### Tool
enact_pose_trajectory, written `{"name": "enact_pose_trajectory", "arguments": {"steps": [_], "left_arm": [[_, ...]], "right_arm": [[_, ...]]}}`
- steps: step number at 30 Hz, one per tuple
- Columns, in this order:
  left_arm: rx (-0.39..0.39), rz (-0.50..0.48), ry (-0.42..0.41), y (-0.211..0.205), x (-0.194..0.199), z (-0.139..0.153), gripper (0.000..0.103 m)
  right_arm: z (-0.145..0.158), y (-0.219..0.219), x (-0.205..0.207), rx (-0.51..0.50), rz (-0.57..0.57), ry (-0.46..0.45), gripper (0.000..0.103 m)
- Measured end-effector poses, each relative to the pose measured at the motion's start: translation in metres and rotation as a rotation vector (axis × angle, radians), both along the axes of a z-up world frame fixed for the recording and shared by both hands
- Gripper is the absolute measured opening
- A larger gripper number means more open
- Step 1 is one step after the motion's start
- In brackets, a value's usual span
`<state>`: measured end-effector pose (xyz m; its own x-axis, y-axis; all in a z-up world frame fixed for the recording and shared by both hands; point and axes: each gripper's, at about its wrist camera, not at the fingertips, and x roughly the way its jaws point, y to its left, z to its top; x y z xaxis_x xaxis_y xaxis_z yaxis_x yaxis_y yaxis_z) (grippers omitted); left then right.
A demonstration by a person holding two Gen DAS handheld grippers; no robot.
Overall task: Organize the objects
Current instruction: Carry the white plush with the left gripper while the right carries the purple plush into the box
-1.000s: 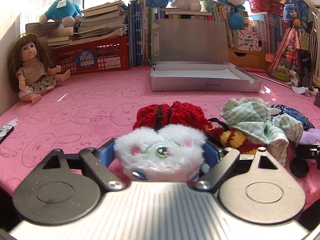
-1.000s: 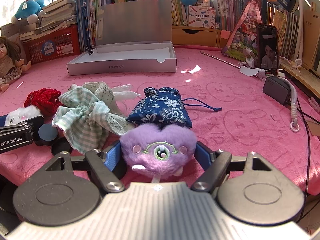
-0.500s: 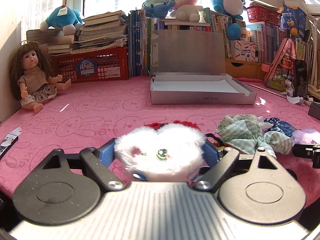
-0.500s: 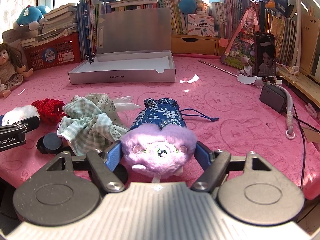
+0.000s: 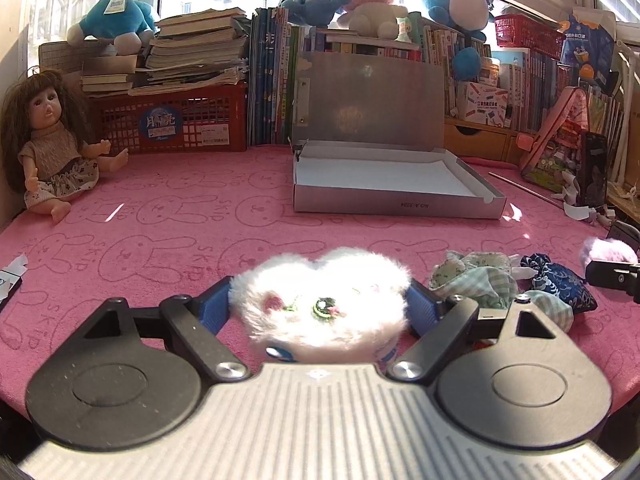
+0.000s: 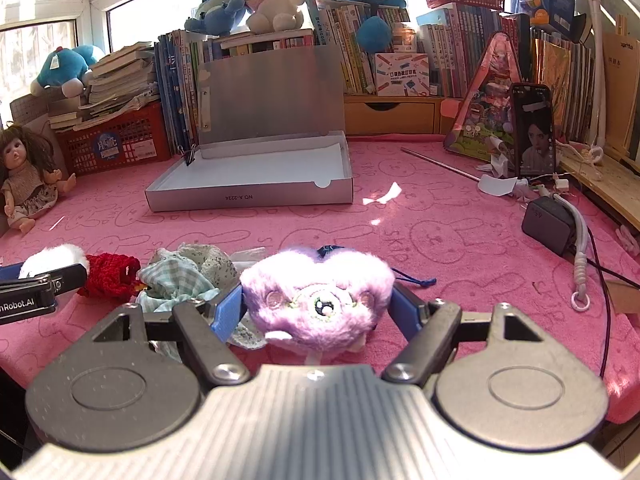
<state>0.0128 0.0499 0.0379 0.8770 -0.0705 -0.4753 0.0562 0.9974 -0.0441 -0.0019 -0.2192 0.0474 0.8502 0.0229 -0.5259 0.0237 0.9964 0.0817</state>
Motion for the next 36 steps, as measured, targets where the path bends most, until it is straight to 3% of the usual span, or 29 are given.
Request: {"name": "enact_pose_trajectory", "arguments": {"steps": [13,18,24,36], "left_arm": [[-0.031,-0.062,-0.017,-0.001,0.047,0.029,0.089],[-0.005,-0.088,-0.028,-0.008,0.072,0.038,0.089],[-0.045,-0.109,-0.005,-0.010,0.106,0.046,0.089],[-0.009,-0.120,-0.018,-0.019,0.154,0.058,0.089]], "right_arm": [[0.026,-0.006,0.040,-0.012,0.046,-0.029,0.077],[0.031,-0.012,0.063,0.019,0.052,-0.019,0.077],[0.037,-0.019,0.091,0.030,0.055,-0.007,0.077],[0.045,-0.027,0.133,0.009,0.061,-0.012,0.077]]}}
